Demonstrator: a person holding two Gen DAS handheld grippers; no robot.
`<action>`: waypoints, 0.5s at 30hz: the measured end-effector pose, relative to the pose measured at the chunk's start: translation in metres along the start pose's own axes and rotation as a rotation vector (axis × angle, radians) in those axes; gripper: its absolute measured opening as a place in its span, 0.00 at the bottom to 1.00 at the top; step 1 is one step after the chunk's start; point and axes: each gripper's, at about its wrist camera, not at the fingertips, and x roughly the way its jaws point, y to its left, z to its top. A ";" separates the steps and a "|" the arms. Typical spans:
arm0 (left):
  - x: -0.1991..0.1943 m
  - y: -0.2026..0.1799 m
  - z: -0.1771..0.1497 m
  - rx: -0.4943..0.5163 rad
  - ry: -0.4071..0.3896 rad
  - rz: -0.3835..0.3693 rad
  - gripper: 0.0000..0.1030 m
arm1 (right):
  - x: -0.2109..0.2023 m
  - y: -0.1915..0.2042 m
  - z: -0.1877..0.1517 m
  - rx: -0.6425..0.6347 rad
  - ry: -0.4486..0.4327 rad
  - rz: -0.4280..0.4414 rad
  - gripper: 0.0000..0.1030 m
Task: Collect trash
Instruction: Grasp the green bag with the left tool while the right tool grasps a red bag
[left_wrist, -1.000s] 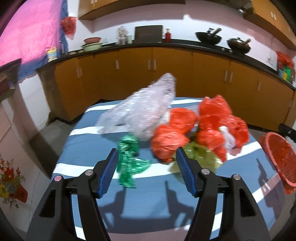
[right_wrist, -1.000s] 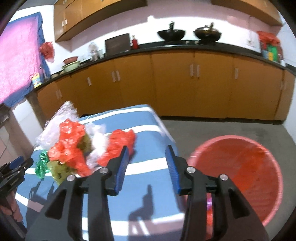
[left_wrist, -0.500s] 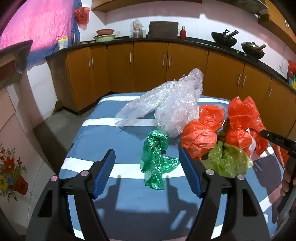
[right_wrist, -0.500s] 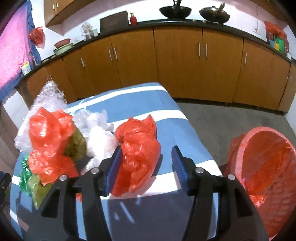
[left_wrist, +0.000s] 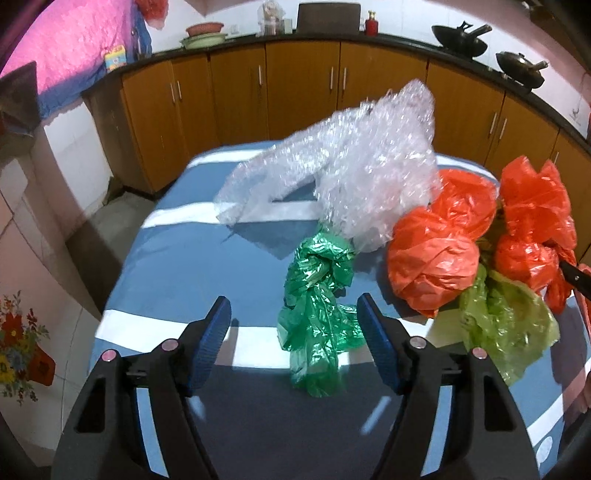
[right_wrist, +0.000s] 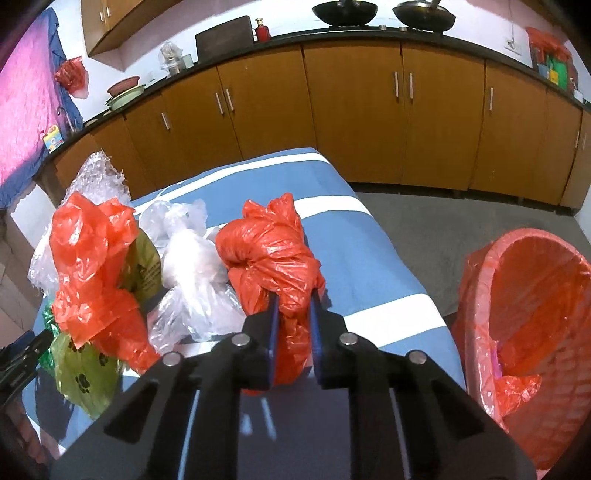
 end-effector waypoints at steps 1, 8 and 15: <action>0.002 -0.001 0.000 -0.001 0.011 -0.004 0.65 | 0.000 0.001 0.000 -0.006 -0.001 -0.002 0.15; 0.018 0.002 -0.002 -0.027 0.076 -0.011 0.55 | -0.002 0.003 -0.002 -0.024 -0.004 -0.008 0.15; 0.007 0.000 -0.005 -0.024 0.063 -0.033 0.16 | -0.010 0.000 -0.006 -0.017 -0.008 -0.008 0.14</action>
